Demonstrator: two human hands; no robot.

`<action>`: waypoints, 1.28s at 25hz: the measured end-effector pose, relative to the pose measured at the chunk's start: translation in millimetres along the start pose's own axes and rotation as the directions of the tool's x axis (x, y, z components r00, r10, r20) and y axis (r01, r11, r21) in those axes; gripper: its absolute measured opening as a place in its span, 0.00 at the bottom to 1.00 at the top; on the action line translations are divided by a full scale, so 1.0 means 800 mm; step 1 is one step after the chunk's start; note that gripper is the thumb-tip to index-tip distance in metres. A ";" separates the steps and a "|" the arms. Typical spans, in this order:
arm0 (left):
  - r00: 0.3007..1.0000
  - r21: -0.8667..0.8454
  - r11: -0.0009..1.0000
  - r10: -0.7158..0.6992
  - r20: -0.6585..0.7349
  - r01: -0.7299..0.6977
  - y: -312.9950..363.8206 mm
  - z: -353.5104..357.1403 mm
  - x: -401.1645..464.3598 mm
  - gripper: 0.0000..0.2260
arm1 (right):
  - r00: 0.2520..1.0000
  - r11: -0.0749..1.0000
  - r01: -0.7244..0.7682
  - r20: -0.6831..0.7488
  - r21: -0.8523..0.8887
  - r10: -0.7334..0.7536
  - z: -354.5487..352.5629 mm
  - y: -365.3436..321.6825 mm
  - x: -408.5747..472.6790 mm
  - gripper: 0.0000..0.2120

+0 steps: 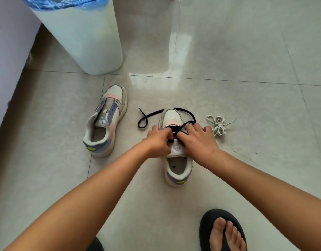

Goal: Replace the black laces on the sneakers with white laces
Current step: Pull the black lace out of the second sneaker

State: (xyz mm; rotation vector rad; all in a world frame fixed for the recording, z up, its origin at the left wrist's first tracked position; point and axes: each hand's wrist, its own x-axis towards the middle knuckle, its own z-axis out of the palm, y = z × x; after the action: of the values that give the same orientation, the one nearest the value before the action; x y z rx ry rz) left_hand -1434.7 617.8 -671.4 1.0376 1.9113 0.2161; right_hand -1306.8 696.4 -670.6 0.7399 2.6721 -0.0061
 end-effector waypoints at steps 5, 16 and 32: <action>0.970 -0.669 0.744 0.155 0.189 0.011 -0.032 -0.005 -0.004 0.17 | 0.979 0.481 -0.133 0.191 0.867 -0.073 -0.003 0.037 0.002 0.14; 0.978 0.062 0.977 0.205 -0.046 -0.202 -0.015 0.010 -0.006 0.05 | 0.986 0.842 -0.038 0.155 0.539 -0.055 0.016 0.012 -0.005 0.04; 0.979 -0.986 0.120 -0.180 0.094 0.117 -0.035 0.026 0.000 0.21 | 0.807 -0.722 -0.422 0.590 0.548 -0.024 0.019 0.020 -0.003 0.17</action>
State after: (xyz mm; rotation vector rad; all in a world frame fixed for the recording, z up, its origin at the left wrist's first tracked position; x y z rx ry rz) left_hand -1434.8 595.1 -697.9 -0.1514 1.3297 1.2451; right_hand -1291.3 707.7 -682.5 1.6931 0.7546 -2.6533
